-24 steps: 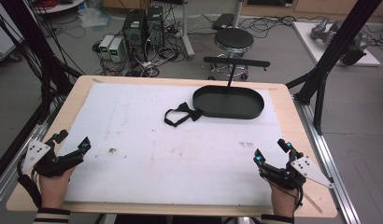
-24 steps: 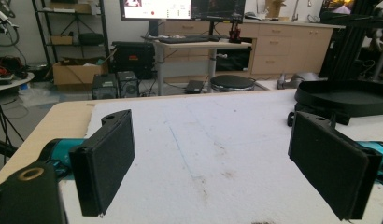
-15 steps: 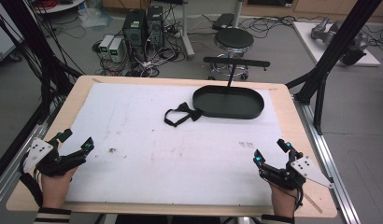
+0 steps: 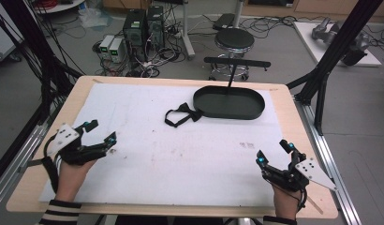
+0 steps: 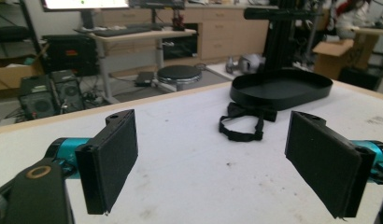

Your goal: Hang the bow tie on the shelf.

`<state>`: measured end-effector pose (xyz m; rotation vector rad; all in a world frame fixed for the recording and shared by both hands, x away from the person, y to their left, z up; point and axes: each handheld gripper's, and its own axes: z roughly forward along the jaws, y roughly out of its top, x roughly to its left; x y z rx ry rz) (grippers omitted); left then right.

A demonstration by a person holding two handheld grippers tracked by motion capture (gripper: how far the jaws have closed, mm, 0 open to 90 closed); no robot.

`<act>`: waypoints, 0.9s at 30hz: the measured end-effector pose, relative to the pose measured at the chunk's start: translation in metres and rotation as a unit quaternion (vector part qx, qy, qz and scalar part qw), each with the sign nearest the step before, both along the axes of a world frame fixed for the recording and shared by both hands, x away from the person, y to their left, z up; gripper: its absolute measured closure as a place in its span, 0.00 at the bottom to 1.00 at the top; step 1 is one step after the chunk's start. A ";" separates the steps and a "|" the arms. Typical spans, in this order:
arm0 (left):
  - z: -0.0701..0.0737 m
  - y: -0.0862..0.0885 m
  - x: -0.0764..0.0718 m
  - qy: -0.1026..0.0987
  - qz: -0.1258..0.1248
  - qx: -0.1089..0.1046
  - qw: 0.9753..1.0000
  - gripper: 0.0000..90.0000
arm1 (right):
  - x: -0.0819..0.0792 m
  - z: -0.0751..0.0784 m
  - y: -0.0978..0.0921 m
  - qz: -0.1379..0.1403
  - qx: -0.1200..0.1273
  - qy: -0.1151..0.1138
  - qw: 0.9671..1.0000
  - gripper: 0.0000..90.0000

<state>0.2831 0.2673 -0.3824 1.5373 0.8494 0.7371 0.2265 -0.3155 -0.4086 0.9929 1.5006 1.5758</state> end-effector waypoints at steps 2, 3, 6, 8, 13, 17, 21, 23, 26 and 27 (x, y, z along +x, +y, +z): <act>0.007 -0.020 0.014 0.003 -0.017 0.025 1.000 0.21 | 0.001 0.000 0.001 0.004 -0.001 0.000 1.000 0.11; 0.007 -0.020 0.014 0.003 -0.017 0.025 1.000 0.22 | 0.002 -0.001 0.002 0.006 -0.001 0.001 1.000 0.11; 0.013 -0.045 0.030 0.004 -0.039 0.049 0.998 0.23 | 0.003 -0.001 0.004 0.011 -0.002 0.004 1.000 0.11; 0.015 -0.051 0.034 0.006 -0.044 0.054 0.998 0.23 | 0.004 -0.001 0.004 0.013 -0.002 0.003 1.000 0.11; 0.019 -0.081 0.055 0.027 -0.078 0.080 0.993 0.23 | 0.005 -0.003 0.004 0.016 -0.001 0.002 1.000 0.11; 0.021 -0.109 0.075 0.042 -0.105 0.086 0.990 0.26 | 0.004 -0.002 0.003 0.014 0.005 -0.004 1.000 0.11; 0.021 -0.130 0.092 0.056 -0.117 0.101 0.986 0.28 | 0.004 -0.003 0.001 0.013 0.009 -0.005 1.000 0.11; 0.020 -0.138 0.102 0.068 -0.120 0.107 0.985 0.29 | 0.004 -0.004 0.000 0.015 0.013 -0.004 1.000 0.11; 0.019 -0.146 0.111 0.078 -0.120 0.110 0.984 0.29 | 0.005 -0.004 0.000 0.016 0.016 -0.004 1.000 0.11; 0.018 -0.150 0.115 0.083 -0.122 0.111 0.983 0.29 | 0.005 -0.004 0.000 0.016 0.016 -0.004 1.000 0.11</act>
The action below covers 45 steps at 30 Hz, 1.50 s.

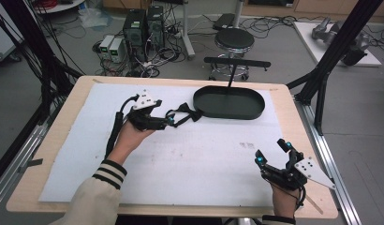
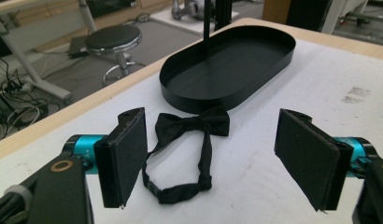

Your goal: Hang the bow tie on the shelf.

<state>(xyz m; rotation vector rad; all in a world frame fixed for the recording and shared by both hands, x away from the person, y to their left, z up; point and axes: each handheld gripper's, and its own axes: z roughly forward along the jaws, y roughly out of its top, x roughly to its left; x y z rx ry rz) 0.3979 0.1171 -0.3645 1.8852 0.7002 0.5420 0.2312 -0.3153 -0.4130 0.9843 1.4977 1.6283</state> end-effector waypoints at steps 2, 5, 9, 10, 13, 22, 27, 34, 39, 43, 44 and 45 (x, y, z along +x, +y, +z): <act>-0.005 -0.010 0.012 0.015 -0.008 0.000 1.000 0.31 | 0.000 -0.001 0.000 -0.002 0.005 -0.003 1.000 0.11; -0.011 -0.016 0.018 0.022 -0.012 -0.002 1.000 0.34 | 0.000 -0.001 -0.001 -0.004 0.011 -0.005 1.000 0.11; -0.029 -0.028 0.032 0.046 -0.020 0.013 0.999 0.36 | 0.000 -0.002 -0.003 -0.003 0.018 -0.005 1.000 0.11; -0.032 -0.030 0.035 0.050 -0.018 0.018 0.998 0.38 | 0.001 -0.003 -0.004 -0.004 0.020 -0.005 1.000 0.11; -0.038 -0.034 0.041 0.059 -0.015 0.022 0.998 0.41 | 0.001 -0.004 -0.005 -0.004 0.026 -0.004 1.000 0.11; -0.065 -0.042 0.056 0.098 -0.015 0.051 0.994 0.54 | 0.003 -0.006 -0.007 -0.008 0.033 -0.001 0.999 0.11; -0.072 -0.044 0.058 0.106 -0.017 0.059 0.992 0.64 | 0.003 -0.006 -0.007 -0.008 0.034 0.000 0.999 0.11; -0.079 -0.046 0.060 0.121 -0.015 0.061 0.991 0.74 | 0.003 -0.007 -0.008 -0.011 0.035 0.003 0.999 0.11; -0.083 -0.048 0.060 0.128 -0.015 0.071 0.989 0.81 | 0.004 -0.008 -0.008 -0.010 0.036 0.003 0.999 0.11; -0.081 -0.049 0.058 0.122 -0.015 0.083 0.989 0.96 | 0.003 -0.008 -0.007 -0.010 0.036 0.003 0.999 0.11; -0.081 -0.050 0.057 0.118 -0.017 0.087 0.989 0.97 | 0.004 -0.009 -0.008 -0.009 0.037 0.004 0.999 0.11; -0.081 -0.051 0.056 0.114 -0.019 0.088 0.989 0.97 | 0.004 -0.009 -0.008 -0.009 0.037 0.004 0.999 0.11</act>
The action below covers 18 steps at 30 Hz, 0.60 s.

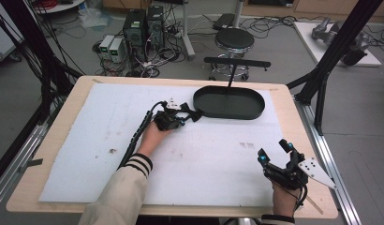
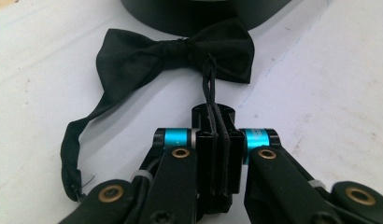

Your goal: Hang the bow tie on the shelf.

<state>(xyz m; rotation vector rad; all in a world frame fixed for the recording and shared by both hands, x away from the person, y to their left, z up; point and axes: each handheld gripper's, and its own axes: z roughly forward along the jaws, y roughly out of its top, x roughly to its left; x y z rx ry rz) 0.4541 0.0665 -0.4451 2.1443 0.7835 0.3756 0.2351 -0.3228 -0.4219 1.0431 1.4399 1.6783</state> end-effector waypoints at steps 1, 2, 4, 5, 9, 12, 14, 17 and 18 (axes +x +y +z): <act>0.000 0.000 0.000 0.000 0.000 0.000 1.000 0.97 | 0.000 0.000 0.000 0.000 0.000 0.000 1.000 0.11; 0.002 -0.002 -0.002 -0.008 -0.003 -0.001 1.000 0.97 | 0.000 -0.001 0.000 0.000 -0.001 0.000 1.000 0.11; 0.006 -0.003 -0.004 -0.023 -0.003 -0.006 1.000 0.97 | 0.000 -0.001 0.000 0.000 0.000 0.001 1.000 0.11; 0.006 -0.003 -0.004 -0.023 -0.003 -0.006 1.000 0.98 | 0.000 0.000 0.000 0.000 0.001 0.000 1.000 0.11; 0.021 -0.004 -0.011 -0.066 -0.008 -0.034 0.997 0.98 | -0.001 -0.001 -0.001 -0.002 0.003 0.000 1.000 0.11; 0.028 -0.003 -0.014 -0.079 -0.010 -0.051 0.996 0.98 | 0.000 -0.001 -0.001 -0.002 0.003 0.000 1.000 0.11; 0.036 -0.004 -0.019 -0.097 -0.015 -0.063 0.993 0.98 | 0.000 -0.002 -0.001 -0.002 0.004 0.003 1.000 0.11; 0.045 -0.005 -0.023 -0.118 -0.022 -0.078 0.990 0.98 | 0.001 -0.002 -0.001 -0.001 0.002 0.004 1.000 0.11; 0.048 -0.005 -0.024 -0.123 -0.026 -0.087 0.988 0.98 | 0.001 -0.002 -0.001 -0.001 0.003 0.004 1.000 0.11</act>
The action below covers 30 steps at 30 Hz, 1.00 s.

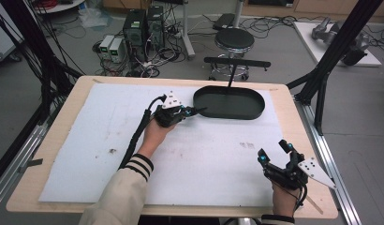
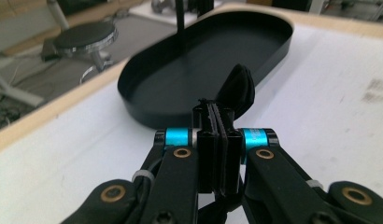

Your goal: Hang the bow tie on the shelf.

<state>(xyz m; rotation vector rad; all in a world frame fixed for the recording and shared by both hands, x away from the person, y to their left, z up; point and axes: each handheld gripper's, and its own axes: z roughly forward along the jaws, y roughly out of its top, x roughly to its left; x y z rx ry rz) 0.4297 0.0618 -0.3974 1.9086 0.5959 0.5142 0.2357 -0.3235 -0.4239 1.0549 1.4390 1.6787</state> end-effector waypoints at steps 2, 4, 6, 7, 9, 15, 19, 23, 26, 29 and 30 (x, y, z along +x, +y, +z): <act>0.008 -0.002 -0.002 -0.014 -0.006 -0.018 1.000 0.98 | 0.000 0.000 0.000 0.000 0.001 0.003 1.000 0.11; 0.011 -0.002 -0.003 -0.020 -0.008 -0.019 1.000 0.98 | 0.000 0.000 0.001 0.001 0.001 0.002 1.000 0.11; 0.016 -0.004 -0.004 -0.030 -0.015 -0.025 0.999 0.98 | 0.000 0.000 0.001 0.000 0.000 0.002 1.000 0.11; 0.022 -0.007 -0.005 -0.039 -0.017 -0.031 0.999 0.98 | 0.000 0.000 0.002 0.003 -0.003 0.004 1.000 0.11; 0.024 -0.008 -0.004 -0.042 -0.020 -0.036 0.998 0.98 | 0.001 0.000 0.002 0.005 -0.007 0.000 1.000 0.11; 0.046 -0.019 0.002 -0.062 -0.036 -0.066 0.995 0.98 | 0.002 0.000 0.003 0.010 -0.010 0.002 1.000 0.11; 0.061 -0.026 0.009 -0.069 -0.042 -0.082 0.993 0.98 | 0.001 0.000 0.004 0.013 -0.012 -0.001 1.000 0.11; 0.072 -0.034 0.016 -0.076 -0.042 -0.102 0.991 0.98 | 0.000 0.001 0.004 0.017 -0.016 -0.011 1.000 0.11; 0.078 -0.040 0.022 -0.082 -0.043 -0.111 0.990 0.98 | 0.000 0.001 0.005 0.018 -0.020 -0.014 1.000 0.11; 0.081 -0.045 0.029 -0.080 -0.043 -0.124 0.988 0.98 | 0.001 0.001 0.005 0.020 -0.027 -0.015 0.999 0.11; 0.081 -0.047 0.032 -0.080 -0.041 -0.124 0.988 0.98 | 0.001 0.001 0.006 0.021 -0.027 -0.014 0.999 0.11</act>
